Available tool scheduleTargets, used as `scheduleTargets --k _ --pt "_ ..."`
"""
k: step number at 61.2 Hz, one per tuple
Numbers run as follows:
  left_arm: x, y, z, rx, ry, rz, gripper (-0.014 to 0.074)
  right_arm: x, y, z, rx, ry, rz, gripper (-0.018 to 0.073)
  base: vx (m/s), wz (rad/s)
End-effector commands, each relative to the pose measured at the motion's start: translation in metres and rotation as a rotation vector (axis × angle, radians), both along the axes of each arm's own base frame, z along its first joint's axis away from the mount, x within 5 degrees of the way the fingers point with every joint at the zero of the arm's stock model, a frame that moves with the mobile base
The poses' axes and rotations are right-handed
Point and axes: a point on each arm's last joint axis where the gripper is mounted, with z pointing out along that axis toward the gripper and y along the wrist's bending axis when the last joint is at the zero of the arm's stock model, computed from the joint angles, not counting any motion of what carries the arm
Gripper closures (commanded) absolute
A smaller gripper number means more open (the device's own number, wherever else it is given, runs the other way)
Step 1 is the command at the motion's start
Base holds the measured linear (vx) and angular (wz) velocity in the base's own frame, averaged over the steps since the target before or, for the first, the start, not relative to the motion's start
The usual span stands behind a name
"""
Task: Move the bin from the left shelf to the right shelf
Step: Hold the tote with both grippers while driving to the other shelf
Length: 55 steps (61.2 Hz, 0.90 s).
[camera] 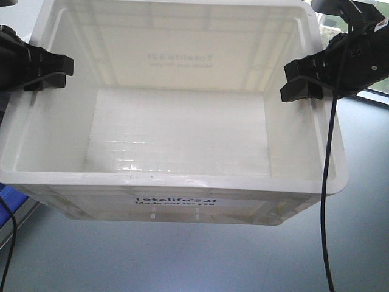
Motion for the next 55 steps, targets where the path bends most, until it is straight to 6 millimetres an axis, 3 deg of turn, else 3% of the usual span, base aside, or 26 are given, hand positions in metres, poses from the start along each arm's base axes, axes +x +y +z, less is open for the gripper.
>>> scheduleTargets --k 1,55 --pt "-0.0037 0.002 0.0307 -0.012 -0.184 -0.012 0.0604 -0.0059 -0.0036 0.0292 0.005 -0.155 0.008 0.0564 0.11 0.43" --pt "-0.0037 0.002 0.0307 -0.012 -0.184 -0.012 0.0604 -0.006 -0.0035 0.0293 0.006 -0.155 0.008 0.0564 0.09 0.42"
